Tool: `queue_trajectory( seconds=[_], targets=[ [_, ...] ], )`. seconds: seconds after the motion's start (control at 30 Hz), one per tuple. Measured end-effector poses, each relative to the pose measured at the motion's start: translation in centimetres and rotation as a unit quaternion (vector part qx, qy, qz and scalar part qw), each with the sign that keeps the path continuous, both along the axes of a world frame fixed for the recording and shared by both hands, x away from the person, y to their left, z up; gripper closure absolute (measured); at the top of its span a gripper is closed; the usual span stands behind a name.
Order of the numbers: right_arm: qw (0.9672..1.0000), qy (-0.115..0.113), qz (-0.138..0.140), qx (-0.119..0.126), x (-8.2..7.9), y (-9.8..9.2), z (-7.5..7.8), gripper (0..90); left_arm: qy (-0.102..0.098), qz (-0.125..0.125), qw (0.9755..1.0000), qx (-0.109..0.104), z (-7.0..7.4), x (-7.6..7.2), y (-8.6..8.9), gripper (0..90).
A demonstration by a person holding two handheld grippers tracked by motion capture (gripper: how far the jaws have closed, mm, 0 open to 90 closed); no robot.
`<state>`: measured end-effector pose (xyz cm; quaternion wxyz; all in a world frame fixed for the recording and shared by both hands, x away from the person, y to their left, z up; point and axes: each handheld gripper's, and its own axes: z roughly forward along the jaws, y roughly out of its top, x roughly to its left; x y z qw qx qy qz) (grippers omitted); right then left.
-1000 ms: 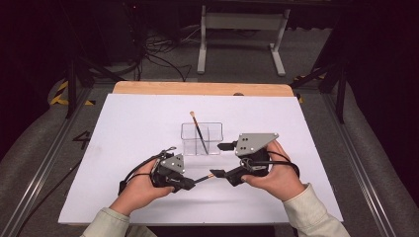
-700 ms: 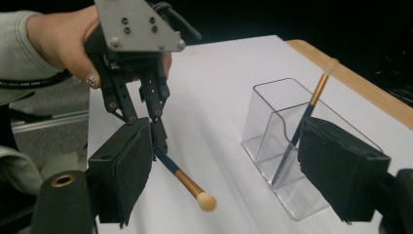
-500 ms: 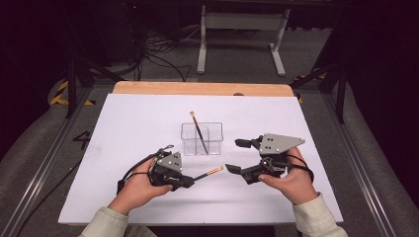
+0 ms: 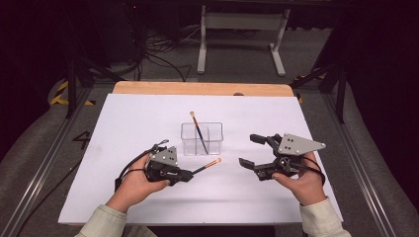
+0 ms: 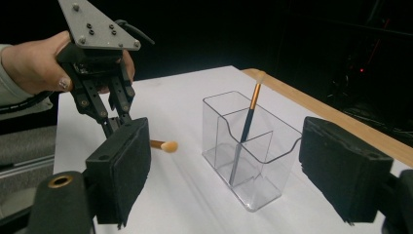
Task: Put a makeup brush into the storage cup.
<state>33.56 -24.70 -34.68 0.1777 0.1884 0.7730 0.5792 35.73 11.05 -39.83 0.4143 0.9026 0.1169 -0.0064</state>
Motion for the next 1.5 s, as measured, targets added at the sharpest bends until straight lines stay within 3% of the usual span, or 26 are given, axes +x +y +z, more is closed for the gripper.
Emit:
queue_trajectory(
  seconds=[0.23, 0.3, 0.47, 0.67, 0.9, 1.13, 1.23, 1.33, 1.43, 1.5],
  targets=[
    [0.9998, 0.002, -0.017, 0.013, 0.0, -1.2, -0.7, 20.0, -0.015, 0.010, 0.9993, -0.031, 0.3, 0.4, -0.1, 83.6],
    [0.9997, 0.005, -0.022, 0.011, 0.0, -1.4, -1.0, 20.0, -0.020, 0.015, 0.9984, -0.050, 0.6, 0.6, -0.2, 83.6],
    [0.9994, 0.007, -0.029, 0.015, 0.0, -1.9, -1.2, 20.0, -0.030, 0.017, 0.9972, -0.066, 0.9, 0.8, -0.4, 83.7],
    [0.9991, 0.007, -0.037, 0.020, -0.2, -2.6, -1.4, 19.9, -0.041, 0.022, 0.9941, -0.098, 1.1, 1.3, -0.9, 83.7],
    [0.9987, 0.014, -0.046, 0.015, -0.1, -3.4, -2.1, 19.9, -0.049, 0.042, 0.9876, -0.143, 1.4, 2.0, -1.1, 83.7],
    [0.9978, 0.010, -0.062, 0.021, -0.1, -4.4, -2.6, 19.9, -0.067, 0.068, 0.9803, -0.173, 1.8, 2.8, -1.3, 83.6],
    [0.9965, 0.007, -0.074, 0.038, -0.1, -5.0, -2.8, 17.9, -0.072, 0.080, 0.9766, -0.186, 2.0, 3.3, -1.4, 83.6],
    [0.9950, 0.000, -0.087, 0.048, 0.0, -5.5, -3.0, 15.9, -0.075, 0.088, 0.9747, -0.191, 2.1, 3.6, -1.5, 83.6],
    [0.9913, 0.000, -0.111, 0.070, 0.1, -6.4, -3.1, 15.9, -0.077, 0.097, 0.9719, -0.200, 2.3, 4.0, -1.6, 83.6],
    [0.9901, -0.004, -0.121, 0.071, 0.2, -6.9, -3.2, 13.7, -0.080, 0.098, 0.9704, -0.205, 2.4, 4.3, -1.7, 83.6]
  ],
)
